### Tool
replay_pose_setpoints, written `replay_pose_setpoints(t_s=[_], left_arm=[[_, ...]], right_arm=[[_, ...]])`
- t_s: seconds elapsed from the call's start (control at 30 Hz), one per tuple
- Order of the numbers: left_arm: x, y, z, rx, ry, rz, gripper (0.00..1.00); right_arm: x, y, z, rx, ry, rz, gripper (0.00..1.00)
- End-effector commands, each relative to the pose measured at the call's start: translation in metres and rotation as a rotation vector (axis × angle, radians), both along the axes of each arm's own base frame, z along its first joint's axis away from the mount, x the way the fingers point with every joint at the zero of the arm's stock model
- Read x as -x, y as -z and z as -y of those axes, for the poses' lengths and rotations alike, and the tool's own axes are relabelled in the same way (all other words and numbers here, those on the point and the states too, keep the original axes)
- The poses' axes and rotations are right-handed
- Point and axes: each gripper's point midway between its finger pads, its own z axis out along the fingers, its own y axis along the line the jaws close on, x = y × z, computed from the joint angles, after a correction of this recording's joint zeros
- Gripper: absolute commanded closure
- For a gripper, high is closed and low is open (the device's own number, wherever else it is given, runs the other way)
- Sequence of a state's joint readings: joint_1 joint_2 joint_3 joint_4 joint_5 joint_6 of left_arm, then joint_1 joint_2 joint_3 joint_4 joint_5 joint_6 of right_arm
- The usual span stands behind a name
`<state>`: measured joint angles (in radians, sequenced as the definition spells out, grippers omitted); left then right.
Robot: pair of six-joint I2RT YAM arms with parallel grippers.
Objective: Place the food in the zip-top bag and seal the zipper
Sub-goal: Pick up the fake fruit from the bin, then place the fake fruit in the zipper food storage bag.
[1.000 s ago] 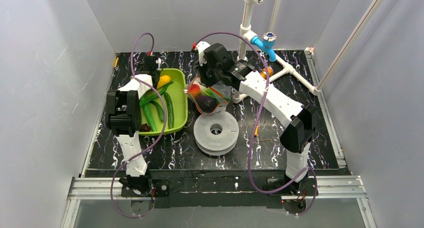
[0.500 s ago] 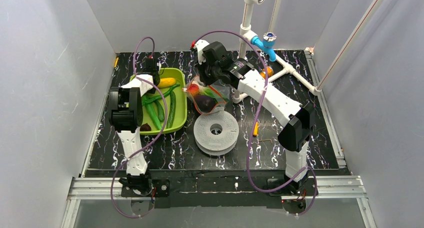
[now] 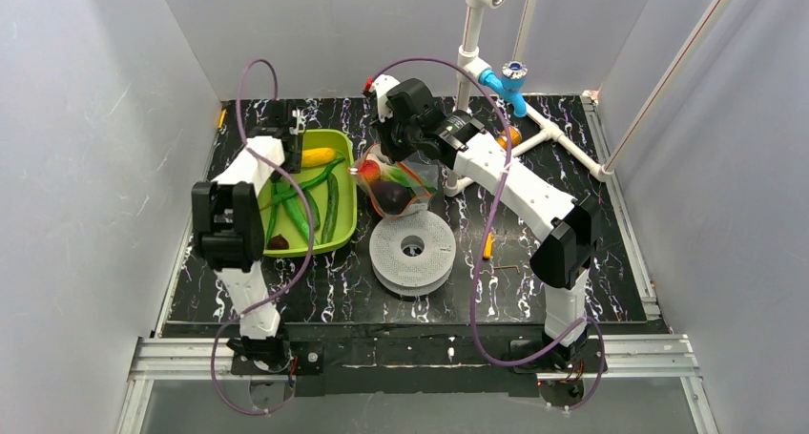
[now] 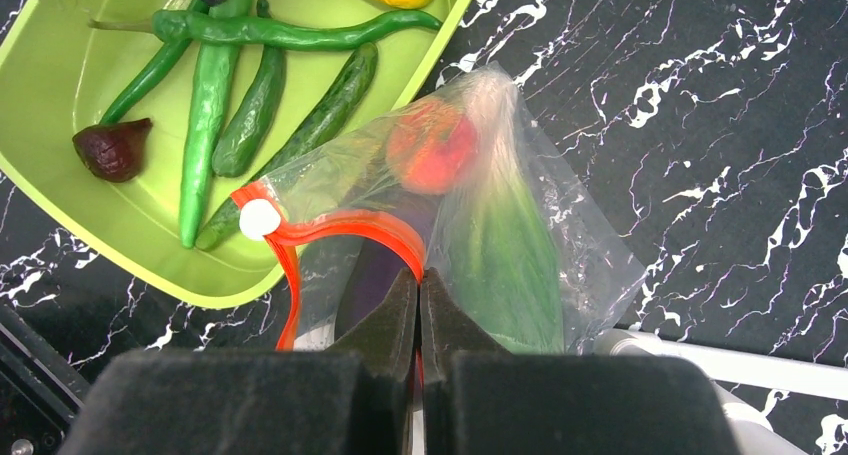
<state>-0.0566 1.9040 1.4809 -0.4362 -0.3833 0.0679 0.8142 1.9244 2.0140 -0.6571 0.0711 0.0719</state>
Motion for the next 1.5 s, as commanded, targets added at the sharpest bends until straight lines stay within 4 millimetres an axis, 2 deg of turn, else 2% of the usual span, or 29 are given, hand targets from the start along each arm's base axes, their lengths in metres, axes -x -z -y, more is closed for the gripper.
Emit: replay_pose_setpoints(t_s=[0.0, 0.17, 0.3, 0.4, 0.5, 0.67, 0.77, 0.93, 1.03, 1.17, 1.4, 1.47], left_arm=[[0.032, -0.057, 0.037, 0.244, -0.037, 0.101, 0.83], [0.068, -0.084, 0.067, 0.427, 0.013, 0.114, 0.90], [0.104, -0.107, 0.110, 0.665, 0.096, 0.112, 0.94], [0.130, -0.133, 0.145, 0.871, 0.182, 0.132, 0.92], [0.153, -0.168, 0.175, 1.079, 0.276, 0.188, 0.90], [0.174, -0.202, 0.214, 1.424, 0.378, 0.202, 0.84], [0.180, -0.201, 0.228, 1.564, 0.351, 0.120, 0.82], [0.188, -0.180, 0.250, 1.658, 0.255, -0.085, 0.81], [0.186, -0.178, 0.267, 1.706, 0.234, -0.171, 0.81], [0.175, -0.160, 0.277, 1.743, 0.103, -0.276, 0.80], [0.145, -0.149, 0.275, 1.793, -0.064, -0.240, 0.58], [0.138, -0.151, 0.275, 1.798, -0.074, -0.212, 0.47]], right_arm=[[0.003, -0.036, -0.007, -0.076, -0.017, 0.064, 0.99], [0.006, -0.038, -0.004, -0.085, -0.016, 0.069, 0.99], [0.006, -0.038, -0.004, -0.084, -0.011, 0.072, 0.99], [0.005, -0.039, -0.006, -0.093, -0.013, 0.075, 0.99], [0.003, -0.041, -0.009, -0.104, -0.012, 0.073, 0.99], [0.005, -0.051, -0.020, -0.156, -0.028, 0.055, 0.99], [0.006, -0.055, -0.024, -0.178, -0.033, 0.044, 0.99], [0.012, -0.059, -0.029, -0.213, -0.056, 0.020, 0.99], [0.013, -0.058, -0.031, -0.218, -0.060, 0.013, 0.99], [0.014, -0.054, -0.031, -0.210, -0.063, 0.005, 0.99], [0.019, -0.052, -0.029, -0.195, -0.066, 0.010, 0.99], [0.019, -0.052, -0.028, -0.194, -0.065, 0.014, 0.99]])
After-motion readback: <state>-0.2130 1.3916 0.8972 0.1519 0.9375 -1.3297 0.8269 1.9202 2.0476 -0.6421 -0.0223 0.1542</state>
